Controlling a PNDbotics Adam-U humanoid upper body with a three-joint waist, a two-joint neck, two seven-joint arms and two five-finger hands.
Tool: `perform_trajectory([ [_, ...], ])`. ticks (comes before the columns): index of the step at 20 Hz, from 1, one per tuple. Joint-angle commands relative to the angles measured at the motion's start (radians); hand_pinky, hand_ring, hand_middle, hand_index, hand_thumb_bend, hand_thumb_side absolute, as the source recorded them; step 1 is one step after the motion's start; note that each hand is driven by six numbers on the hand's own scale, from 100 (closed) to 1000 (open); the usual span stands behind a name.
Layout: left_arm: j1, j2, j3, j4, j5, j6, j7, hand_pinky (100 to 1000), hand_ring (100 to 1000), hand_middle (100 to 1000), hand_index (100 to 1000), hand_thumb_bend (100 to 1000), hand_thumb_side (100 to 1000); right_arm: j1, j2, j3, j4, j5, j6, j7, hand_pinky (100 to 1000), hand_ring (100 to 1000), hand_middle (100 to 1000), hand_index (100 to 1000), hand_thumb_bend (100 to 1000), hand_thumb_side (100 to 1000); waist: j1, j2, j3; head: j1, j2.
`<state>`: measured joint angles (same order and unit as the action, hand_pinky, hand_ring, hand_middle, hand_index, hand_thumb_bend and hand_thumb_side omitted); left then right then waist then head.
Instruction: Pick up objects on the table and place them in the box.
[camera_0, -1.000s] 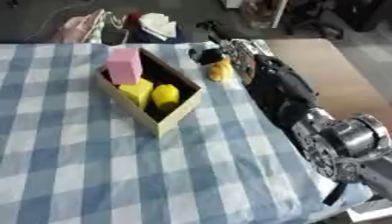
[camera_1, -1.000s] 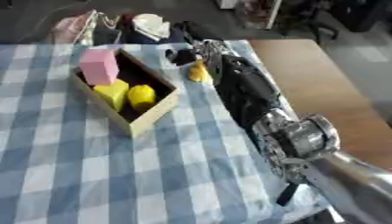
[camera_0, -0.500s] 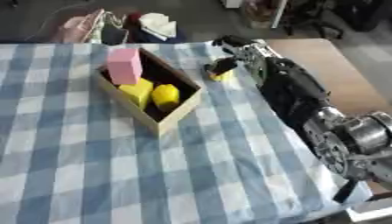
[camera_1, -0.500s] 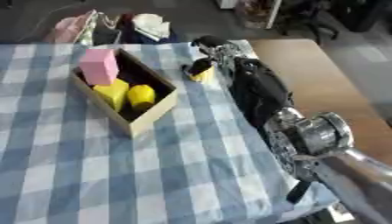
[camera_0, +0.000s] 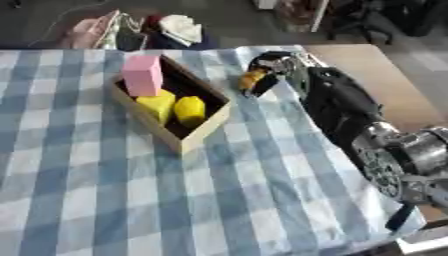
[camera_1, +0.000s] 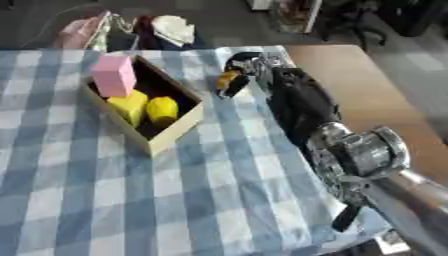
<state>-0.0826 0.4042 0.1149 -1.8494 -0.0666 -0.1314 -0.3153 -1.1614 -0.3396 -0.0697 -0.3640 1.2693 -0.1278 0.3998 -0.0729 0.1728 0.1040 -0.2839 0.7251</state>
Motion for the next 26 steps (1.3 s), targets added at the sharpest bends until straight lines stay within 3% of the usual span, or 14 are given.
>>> perform_trajectory([
  [1, -0.007, 0.013, 0.009, -0.015, -0.003, 0.001, 0.0, 742, 524, 594, 755, 100, 558, -0.008, -0.024, -0.001, -0.01, 0.025, -0.003, -0.005, 683, 739, 772, 773, 287, 305, 0.005, -0.012, -0.001, 0.001, -0.004],
  [2, -0.007, 0.013, 0.009, -0.015, -0.003, 0.001, 0.0, 742, 524, 594, 754, 100, 557, -0.007, -0.023, -0.002, -0.012, 0.03, -0.004, -0.013, 638, 693, 727, 739, 274, 206, 0.005, -0.011, -0.001, 0.001, -0.004],
  [4, -0.007, 0.013, 0.01, -0.015, -0.003, 0.0, 0.001, 742, 524, 594, 754, 100, 557, -0.005, -0.022, -0.002, -0.016, 0.04, -0.008, -0.034, 597, 649, 678, 700, 261, 100, 0.005, -0.011, 0.0, 0.001, -0.004],
  [10, -0.009, 0.012, 0.009, -0.014, -0.002, 0.0, 0.001, 742, 524, 594, 754, 100, 557, -0.012, 0.0, -0.012, -0.039, 0.073, -0.009, -0.146, 434, 516, 515, 555, 226, 100, 0.006, -0.011, 0.001, 0.0, -0.005],
  [14, -0.008, 0.013, 0.01, -0.014, -0.001, 0.0, 0.003, 743, 524, 594, 754, 100, 554, -0.022, 0.015, -0.018, -0.083, 0.082, -0.027, -0.238, 350, 458, 454, 492, 195, 100, 0.007, -0.012, 0.0, 0.001, -0.004],
  [19, -0.01, 0.013, 0.009, -0.015, 0.003, -0.001, 0.002, 743, 524, 595, 754, 100, 553, -0.037, 0.027, -0.016, -0.161, 0.072, -0.081, -0.293, 319, 426, 423, 469, 181, 100, 0.009, -0.014, -0.001, 0.001, -0.004],
  [26, -0.009, 0.013, 0.01, -0.015, 0.005, 0.0, 0.002, 743, 524, 595, 754, 100, 553, -0.053, 0.042, 0.008, -0.264, 0.018, -0.164, -0.29, 314, 412, 412, 464, 158, 100, 0.008, -0.017, 0.0, 0.0, -0.004],
])
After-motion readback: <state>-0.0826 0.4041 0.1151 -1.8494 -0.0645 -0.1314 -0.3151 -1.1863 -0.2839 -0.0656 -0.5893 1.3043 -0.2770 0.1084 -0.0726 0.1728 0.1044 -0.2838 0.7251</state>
